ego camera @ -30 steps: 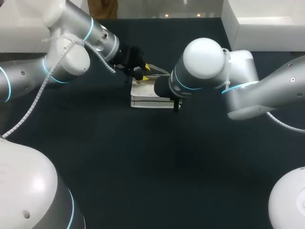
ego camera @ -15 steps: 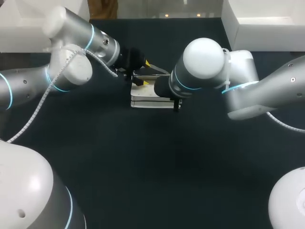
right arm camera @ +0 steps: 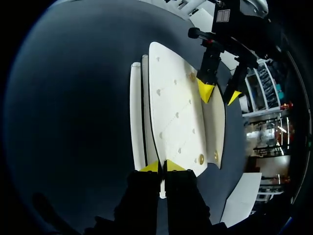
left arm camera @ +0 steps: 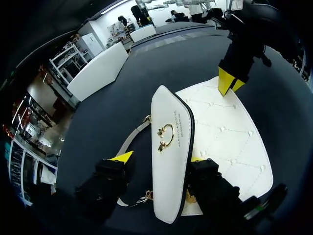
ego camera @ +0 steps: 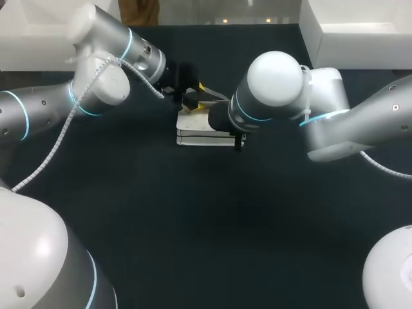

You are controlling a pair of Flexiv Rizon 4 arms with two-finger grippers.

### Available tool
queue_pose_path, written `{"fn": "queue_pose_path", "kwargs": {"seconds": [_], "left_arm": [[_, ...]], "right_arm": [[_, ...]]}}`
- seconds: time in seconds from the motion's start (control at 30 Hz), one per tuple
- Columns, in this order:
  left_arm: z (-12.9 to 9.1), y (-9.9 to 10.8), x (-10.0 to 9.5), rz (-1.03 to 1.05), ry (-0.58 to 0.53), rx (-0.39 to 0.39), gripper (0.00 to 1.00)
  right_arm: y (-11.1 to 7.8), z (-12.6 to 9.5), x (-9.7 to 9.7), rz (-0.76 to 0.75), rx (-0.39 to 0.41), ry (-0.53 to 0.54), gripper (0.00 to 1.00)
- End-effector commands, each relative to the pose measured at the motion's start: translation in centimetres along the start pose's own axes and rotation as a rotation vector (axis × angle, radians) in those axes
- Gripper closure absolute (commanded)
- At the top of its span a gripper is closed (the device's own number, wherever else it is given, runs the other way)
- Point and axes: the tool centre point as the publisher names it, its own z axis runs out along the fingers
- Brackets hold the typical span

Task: Pick up the bag, open it, inspect its contents, close it, and place it on the opposite side

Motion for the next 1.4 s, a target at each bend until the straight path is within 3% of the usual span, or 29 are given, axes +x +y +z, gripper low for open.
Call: {"fn": "queue_pose_path", "kwargs": {"seconds": [0.03,0.13,0.47,0.6,0.67,1.0,1.03,1.07,1.1,1.13,1.17,1.4], "left_arm": [[1.0,0.4,-0.5,-0.003,0.012,0.006,0.42],[1.2,0.6,-0.6,-0.015,0.022,0.009,0.43],[1.9,0.9,-0.7,-0.055,0.048,0.017,0.57],[2.0,1.0,-0.8,-0.062,0.053,0.018,0.78],[2.0,1.0,-0.7,-0.062,0.059,0.022,1.00],[1.6,1.0,-0.8,-0.082,0.066,0.046,1.00],[1.4,0.9,-0.9,-0.083,0.066,0.048,1.00],[1.3,0.8,-0.9,-0.084,0.066,0.049,1.00],[1.2,0.7,-1.0,-0.085,0.067,0.051,1.00],[1.0,0.6,-1.1,-0.087,0.068,0.053,1.00],[0.9,0.5,-1.1,-0.088,0.068,0.053,1.00],[-0.7,-0.7,-1.8,-0.108,0.080,0.075,1.00]], "right_arm": [[-0.1,0.0,0.2,0.001,-0.003,-0.005,1.00],[-0.1,0.0,0.2,0.001,-0.003,-0.005,1.00],[-0.1,0.0,0.2,0.001,-0.003,-0.005,1.00],[-0.1,0.0,0.2,0.001,-0.003,-0.005,1.00],[-0.1,0.0,0.2,0.001,-0.003,-0.005,1.00],[-0.1,0.0,0.2,0.001,-0.003,-0.005,1.00],[-0.1,0.0,0.1,0.003,0.001,-0.005,0.97],[-0.1,0.0,0.1,0.004,0.004,-0.005,0.87],[-0.1,-0.1,0.1,0.003,0.010,-0.005,0.62],[-0.1,-0.3,0.1,0.003,0.019,-0.006,0.26],[-0.1,-0.4,0.1,0.002,0.023,-0.007,0.02],[0.0,-3.1,0.0,0.003,0.033,-0.043,0.00]]}}
